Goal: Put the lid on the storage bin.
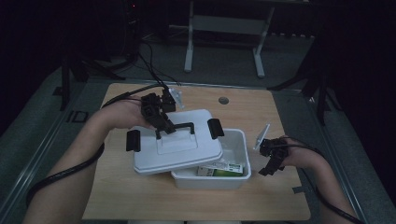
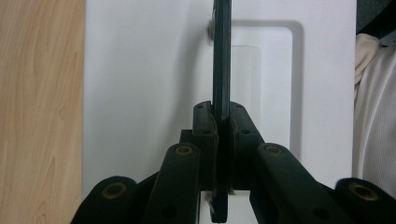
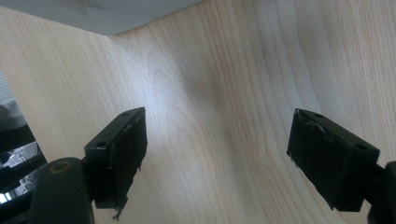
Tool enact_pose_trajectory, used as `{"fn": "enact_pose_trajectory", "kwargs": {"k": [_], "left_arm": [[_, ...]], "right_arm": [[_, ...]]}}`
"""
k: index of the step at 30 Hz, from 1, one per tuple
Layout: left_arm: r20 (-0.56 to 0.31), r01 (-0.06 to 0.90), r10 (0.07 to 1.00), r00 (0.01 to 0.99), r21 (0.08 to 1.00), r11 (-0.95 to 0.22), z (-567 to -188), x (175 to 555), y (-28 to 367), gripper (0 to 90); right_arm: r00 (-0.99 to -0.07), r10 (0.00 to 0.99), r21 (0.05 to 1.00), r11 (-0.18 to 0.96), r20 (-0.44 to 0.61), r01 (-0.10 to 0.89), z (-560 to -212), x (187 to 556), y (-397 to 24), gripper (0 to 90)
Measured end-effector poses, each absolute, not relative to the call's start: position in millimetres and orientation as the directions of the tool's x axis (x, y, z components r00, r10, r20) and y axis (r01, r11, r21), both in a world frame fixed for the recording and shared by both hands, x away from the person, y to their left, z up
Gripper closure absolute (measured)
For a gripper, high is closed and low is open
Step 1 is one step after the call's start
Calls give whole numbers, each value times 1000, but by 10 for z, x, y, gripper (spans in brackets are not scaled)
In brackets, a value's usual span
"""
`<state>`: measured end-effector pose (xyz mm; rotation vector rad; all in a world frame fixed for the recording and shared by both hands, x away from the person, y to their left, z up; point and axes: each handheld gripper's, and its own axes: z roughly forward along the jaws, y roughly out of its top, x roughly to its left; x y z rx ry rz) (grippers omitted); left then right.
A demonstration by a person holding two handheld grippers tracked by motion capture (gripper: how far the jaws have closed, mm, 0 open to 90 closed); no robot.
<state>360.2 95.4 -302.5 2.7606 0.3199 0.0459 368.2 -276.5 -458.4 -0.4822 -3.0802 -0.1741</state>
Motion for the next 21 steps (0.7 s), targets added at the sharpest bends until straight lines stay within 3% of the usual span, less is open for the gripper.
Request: {"fn": "enact_pose_trajectory", "kwargs": {"k": [21], "left_arm": [[-10, 129, 133, 991, 341, -931, -3074, 3618, 481, 845]], "right_arm": [[-955, 297, 107, 949, 28, 298, -4560, 3661, -2791, 194]]}}
